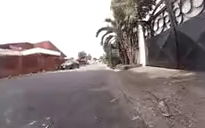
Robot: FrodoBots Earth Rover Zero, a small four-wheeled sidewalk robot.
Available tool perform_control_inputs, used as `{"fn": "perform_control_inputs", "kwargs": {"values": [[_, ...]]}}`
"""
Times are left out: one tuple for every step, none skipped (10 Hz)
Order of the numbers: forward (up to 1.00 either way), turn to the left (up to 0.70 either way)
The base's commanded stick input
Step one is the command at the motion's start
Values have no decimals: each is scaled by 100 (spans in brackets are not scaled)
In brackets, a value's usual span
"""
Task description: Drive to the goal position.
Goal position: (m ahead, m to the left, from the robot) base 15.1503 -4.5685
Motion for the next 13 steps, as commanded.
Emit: {"fn": "perform_control_inputs", "kwargs": {"values": [[70, 0], [70, 0], [70, 0], [70, 0], [70, 0], [70, 0], [70, 0], [70, 0], [70, 0], [70, 0], [70, 0], [70, 0], [70, 0]]}}
